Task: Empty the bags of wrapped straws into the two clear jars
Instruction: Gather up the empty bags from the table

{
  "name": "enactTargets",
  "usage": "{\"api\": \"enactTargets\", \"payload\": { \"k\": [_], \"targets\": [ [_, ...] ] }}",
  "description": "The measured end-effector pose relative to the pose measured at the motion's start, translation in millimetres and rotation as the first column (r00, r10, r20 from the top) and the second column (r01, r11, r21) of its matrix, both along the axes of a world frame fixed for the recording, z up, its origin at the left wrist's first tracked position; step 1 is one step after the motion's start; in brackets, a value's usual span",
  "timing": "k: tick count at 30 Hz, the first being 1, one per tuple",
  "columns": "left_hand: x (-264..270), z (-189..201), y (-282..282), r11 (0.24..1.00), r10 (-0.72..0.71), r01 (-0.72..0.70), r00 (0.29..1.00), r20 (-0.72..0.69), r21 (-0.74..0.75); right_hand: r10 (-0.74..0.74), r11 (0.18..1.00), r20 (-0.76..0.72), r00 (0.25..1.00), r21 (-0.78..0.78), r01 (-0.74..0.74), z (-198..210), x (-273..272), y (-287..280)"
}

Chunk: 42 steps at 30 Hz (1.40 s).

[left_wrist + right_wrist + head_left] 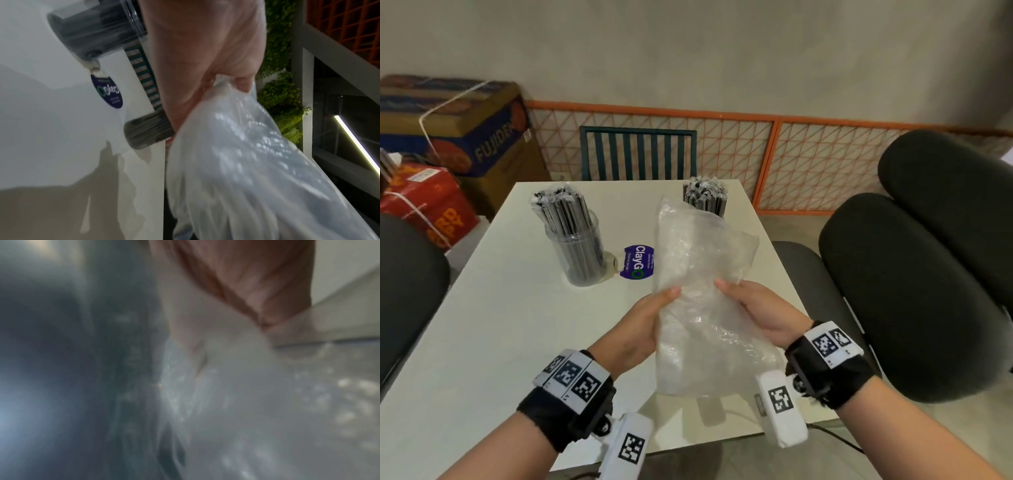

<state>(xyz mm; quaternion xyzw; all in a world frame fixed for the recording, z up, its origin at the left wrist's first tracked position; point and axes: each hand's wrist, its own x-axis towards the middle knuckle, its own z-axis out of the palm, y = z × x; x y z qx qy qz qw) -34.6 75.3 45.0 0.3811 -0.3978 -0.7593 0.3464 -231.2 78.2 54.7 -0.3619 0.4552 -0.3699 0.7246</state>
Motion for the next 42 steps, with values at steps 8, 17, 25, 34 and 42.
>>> {"api": "enactTargets", "payload": {
  "k": [8,17,25,34,42],
  "targets": [
    [20,12,-17,0.998,0.03,-0.03,1.0,0.003,-0.06,0.053,0.997,0.153,0.987,-0.068,-0.043,11,-5,-3],
    [30,10,-12,0.972,0.029,0.045,0.951,-0.309,0.231,-0.005,0.896,-0.254,0.967,-0.431,-0.108,34,2,-11],
    [15,11,2,0.97,-0.129,0.147,0.986,-0.105,0.196,-0.151,0.914,-0.157,0.976,-0.398,0.077,32,21,-20],
    [10,18,-13,0.794,0.579,-0.27,0.608,0.543,-0.544,-0.575,0.578,-0.555,0.602,-0.796,-0.181,61,-22,3],
    [-48,28,-2,0.735,0.51,-0.261,0.821,0.257,-0.626,-0.235,0.831,-0.581,0.779,-0.536,-0.149,28,34,11]
  ]
}}
